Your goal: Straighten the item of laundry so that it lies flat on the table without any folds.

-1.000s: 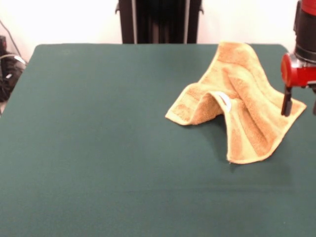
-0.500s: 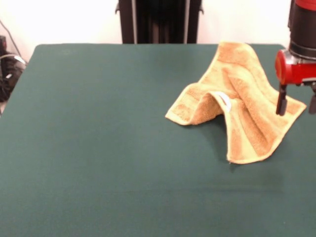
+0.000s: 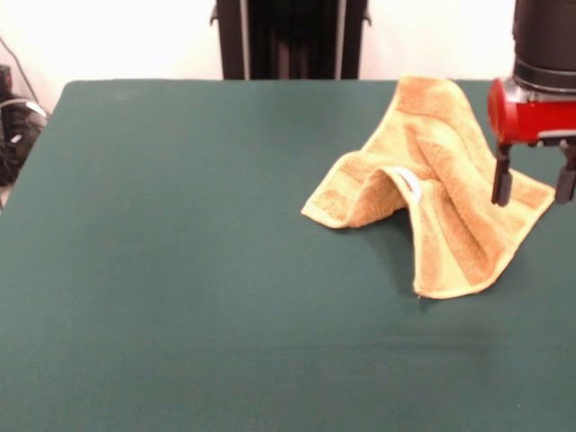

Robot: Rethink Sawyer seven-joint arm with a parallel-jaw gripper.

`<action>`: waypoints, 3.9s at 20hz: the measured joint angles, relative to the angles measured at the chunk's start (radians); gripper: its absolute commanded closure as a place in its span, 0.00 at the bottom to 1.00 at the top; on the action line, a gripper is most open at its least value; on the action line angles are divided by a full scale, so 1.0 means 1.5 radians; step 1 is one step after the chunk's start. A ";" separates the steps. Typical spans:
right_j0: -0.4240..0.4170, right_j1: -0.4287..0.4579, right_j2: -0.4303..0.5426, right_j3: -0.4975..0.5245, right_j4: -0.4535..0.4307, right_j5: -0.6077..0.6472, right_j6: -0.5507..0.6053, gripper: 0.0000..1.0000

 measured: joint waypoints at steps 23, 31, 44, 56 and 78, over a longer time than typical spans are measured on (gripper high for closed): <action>-0.014 -0.005 0.003 0.000 -0.070 0.000 0.000 0.00; -0.025 -0.006 0.010 0.000 -0.098 0.000 0.000 0.00; -0.058 -0.009 0.038 0.000 -0.112 0.011 0.000 0.00; -0.067 -0.035 0.041 0.000 -0.115 0.028 0.000 0.00; -0.080 -0.040 0.042 0.000 -0.115 0.030 0.000 0.00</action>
